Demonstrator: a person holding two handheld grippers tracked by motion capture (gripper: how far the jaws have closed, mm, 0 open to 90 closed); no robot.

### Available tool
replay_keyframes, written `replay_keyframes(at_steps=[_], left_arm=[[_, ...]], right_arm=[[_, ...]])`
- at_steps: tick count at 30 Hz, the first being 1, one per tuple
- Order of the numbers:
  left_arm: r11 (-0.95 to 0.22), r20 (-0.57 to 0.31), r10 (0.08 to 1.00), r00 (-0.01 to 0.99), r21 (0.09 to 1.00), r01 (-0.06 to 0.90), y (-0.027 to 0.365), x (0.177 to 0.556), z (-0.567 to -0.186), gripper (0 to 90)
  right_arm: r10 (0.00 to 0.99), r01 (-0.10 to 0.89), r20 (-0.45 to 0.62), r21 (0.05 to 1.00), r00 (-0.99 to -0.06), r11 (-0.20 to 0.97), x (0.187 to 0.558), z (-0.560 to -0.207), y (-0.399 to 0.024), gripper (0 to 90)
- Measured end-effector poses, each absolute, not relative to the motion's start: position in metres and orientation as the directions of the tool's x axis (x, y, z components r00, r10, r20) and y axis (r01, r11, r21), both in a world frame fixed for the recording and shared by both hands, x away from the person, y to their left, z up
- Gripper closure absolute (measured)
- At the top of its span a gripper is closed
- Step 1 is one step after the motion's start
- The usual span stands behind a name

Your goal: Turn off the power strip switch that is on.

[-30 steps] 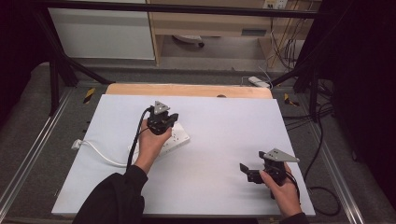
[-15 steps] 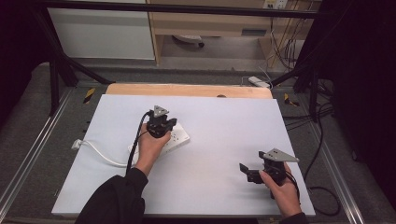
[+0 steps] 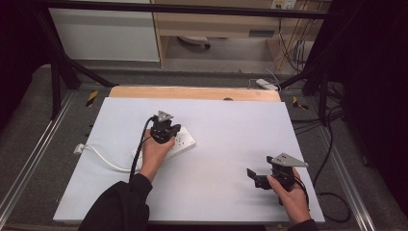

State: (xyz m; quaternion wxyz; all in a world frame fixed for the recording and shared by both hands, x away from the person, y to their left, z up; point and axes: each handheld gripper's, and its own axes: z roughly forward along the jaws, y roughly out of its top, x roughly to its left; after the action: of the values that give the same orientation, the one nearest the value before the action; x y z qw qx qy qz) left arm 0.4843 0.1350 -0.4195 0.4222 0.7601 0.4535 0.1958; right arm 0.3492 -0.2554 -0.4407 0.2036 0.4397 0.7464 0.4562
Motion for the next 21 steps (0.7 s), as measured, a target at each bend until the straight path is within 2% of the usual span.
replay_keyframes(at_steps=[21], left_arm=[[-0.232,-0.091,0.863,0.497,0.803,0.549,0.1343,0.4847,-0.4254,90.0]], right_arm=[[0.841,0.471,0.099,0.860,-0.532,0.196,0.3493,-0.4406,-0.2557,4.1]])
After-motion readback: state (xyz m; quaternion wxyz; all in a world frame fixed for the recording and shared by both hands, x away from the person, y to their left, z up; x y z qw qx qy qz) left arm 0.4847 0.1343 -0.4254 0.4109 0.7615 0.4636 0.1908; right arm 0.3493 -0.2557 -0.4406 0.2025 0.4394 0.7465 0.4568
